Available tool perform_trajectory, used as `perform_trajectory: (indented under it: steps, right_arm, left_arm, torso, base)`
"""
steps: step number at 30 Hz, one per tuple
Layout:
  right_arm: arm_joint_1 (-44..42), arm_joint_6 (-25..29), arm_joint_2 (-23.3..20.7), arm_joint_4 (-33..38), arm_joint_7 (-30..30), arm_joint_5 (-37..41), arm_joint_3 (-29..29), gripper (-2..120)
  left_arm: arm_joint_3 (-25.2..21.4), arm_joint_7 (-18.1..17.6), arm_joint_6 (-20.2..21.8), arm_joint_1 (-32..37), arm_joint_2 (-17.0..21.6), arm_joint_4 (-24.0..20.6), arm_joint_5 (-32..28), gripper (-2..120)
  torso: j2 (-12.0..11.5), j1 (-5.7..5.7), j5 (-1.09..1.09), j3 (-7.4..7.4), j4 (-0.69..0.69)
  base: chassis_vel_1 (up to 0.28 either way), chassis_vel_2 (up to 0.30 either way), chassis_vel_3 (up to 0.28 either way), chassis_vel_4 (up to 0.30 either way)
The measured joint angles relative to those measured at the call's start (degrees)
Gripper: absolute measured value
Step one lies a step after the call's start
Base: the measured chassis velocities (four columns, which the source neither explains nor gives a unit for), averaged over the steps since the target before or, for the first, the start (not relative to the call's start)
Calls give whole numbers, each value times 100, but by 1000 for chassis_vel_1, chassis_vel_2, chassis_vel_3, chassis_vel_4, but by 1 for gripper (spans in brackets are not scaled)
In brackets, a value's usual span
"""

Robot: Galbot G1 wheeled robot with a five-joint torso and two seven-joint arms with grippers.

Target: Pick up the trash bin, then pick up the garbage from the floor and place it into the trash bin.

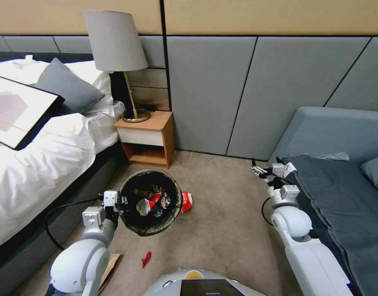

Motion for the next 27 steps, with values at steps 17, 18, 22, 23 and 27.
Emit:
perform_trajectory:
  steps: [17, 18, 22, 23, 27]
  right_arm:
    - [10, 12, 19, -51, 0, -69, -131, 100]
    - [16, 12, 6, -54, 0, -69, -142, 100]
    - [15, 12, -2, -62, 0, -74, -157, 100]
    - [12, 12, 0, -68, 0, -83, -163, 100]
    - [-3, 10, 9, -88, 1, -87, -216, 100]
  left_arm:
    - [-10, 3, 0, 5, 38, -5, 7, 0]
    - [-10, 5, 0, 5, 30, -4, 11, 0]
    - [1, 6, 0, -2, 1, 9, 16, 0]
    - [3, 9, 0, -5, -3, 14, 23, 0]
    - [-6, 17, 0, -26, -6, 46, 50, 0]
  torso:
    - [0, 0, -1, 0, 1]
    - [0, 0, 0, 0, 0]
    - [0, 0, 0, 0, -1]
    - [0, 0, 0, 0, -1]
    - [0, 0, 0, 0, 1]
  base:
    - [84, 81, 82, 80]
    - [107, 79, 96, 85]
    - [87, 81, 88, 83]
    - [75, 100, 94, 89]
    - [95, 83, 94, 83]
